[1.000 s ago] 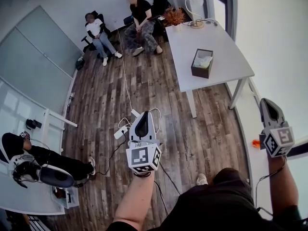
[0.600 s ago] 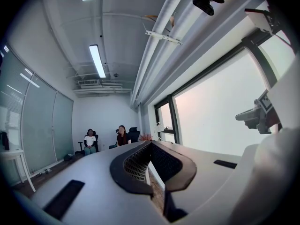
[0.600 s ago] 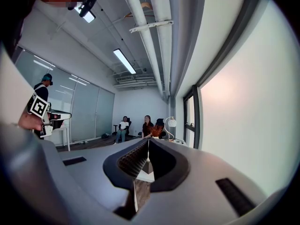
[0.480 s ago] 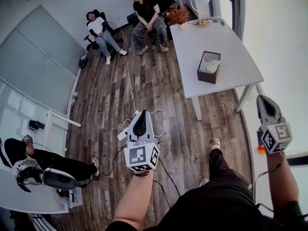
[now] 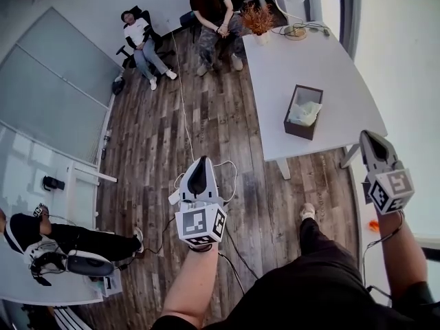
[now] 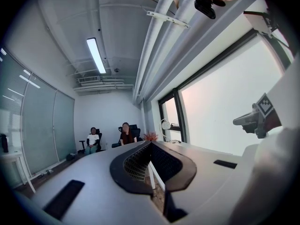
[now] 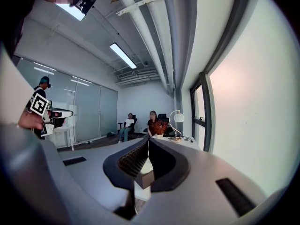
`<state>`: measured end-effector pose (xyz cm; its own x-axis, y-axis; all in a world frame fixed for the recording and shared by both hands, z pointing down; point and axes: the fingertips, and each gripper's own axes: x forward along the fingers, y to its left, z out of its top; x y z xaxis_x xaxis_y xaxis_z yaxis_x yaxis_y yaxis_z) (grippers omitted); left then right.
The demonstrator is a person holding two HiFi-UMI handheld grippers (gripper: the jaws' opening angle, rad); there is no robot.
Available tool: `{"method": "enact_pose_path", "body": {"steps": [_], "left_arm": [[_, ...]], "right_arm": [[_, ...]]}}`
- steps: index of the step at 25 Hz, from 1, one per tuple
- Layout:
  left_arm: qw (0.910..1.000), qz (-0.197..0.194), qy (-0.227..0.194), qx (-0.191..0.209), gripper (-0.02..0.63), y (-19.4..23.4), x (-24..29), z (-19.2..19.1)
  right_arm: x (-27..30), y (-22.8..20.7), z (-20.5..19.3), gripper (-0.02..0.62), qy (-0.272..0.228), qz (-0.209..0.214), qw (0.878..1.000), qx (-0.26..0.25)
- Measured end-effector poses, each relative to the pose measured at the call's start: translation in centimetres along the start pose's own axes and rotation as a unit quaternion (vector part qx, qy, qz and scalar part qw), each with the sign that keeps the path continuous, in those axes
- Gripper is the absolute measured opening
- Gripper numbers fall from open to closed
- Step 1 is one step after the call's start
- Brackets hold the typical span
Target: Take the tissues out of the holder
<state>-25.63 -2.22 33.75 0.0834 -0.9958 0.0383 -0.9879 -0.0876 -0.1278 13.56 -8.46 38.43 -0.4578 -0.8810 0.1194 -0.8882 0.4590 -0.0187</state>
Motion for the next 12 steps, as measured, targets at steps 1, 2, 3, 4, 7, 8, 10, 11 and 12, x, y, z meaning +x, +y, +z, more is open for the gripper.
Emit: {"method": "enact_pose_path", "body": {"steps": [1, 2, 3, 4, 7, 8, 10, 11, 12], "left_arm": [[1.0000, 0.001, 0.002, 0.001, 0.005, 0.0, 1.2, 0.2], [1.0000, 0.002, 0.004, 0.002, 0.005, 0.1, 2.4, 0.3], [1.0000, 0.004, 0.005, 0.002, 0.005, 0.1, 3.6, 0.4], [1.0000, 0.007, 0.006, 0.002, 0.005, 0.1, 4.8, 0.6], [0.9999, 0.010, 0.007, 0.006, 0.005, -0.4, 8.5, 1.6], [0.9999, 0.011, 0.008, 0.008, 0.005, -0.5, 9.6, 1.9], [0.9998, 0.015, 0.012, 0.008, 0.005, -0.6, 11.5, 2.2], [0.9998, 0.017, 0.013, 0.006, 0.005, -0.7, 12.4, 2.2], [0.9997, 0.018, 0.014, 0.006, 0.005, -0.8, 13.3, 2.3]], "right_arm": [[1.2, -0.5, 0.0, 0.006, 0.003, 0.004, 1.000, 0.001], [2.4, -1.0, 0.1, 0.006, 0.005, 0.007, 1.000, 0.002], [3.5, -1.5, 0.3, 0.006, 0.006, 0.011, 1.000, 0.003], [4.7, -2.1, 0.5, 0.006, 0.007, 0.015, 1.000, 0.003], [8.0, -4.0, 1.2, 0.006, 0.009, 0.025, 1.000, 0.003], [8.9, -4.5, 1.3, 0.006, 0.010, 0.029, 1.000, 0.004], [10.8, -5.3, 1.5, 0.006, 0.013, 0.037, 0.999, 0.008], [11.7, -5.7, 1.6, 0.006, 0.014, 0.041, 0.999, 0.009], [12.7, -6.0, 1.6, 0.006, 0.015, 0.045, 0.999, 0.009]]}}
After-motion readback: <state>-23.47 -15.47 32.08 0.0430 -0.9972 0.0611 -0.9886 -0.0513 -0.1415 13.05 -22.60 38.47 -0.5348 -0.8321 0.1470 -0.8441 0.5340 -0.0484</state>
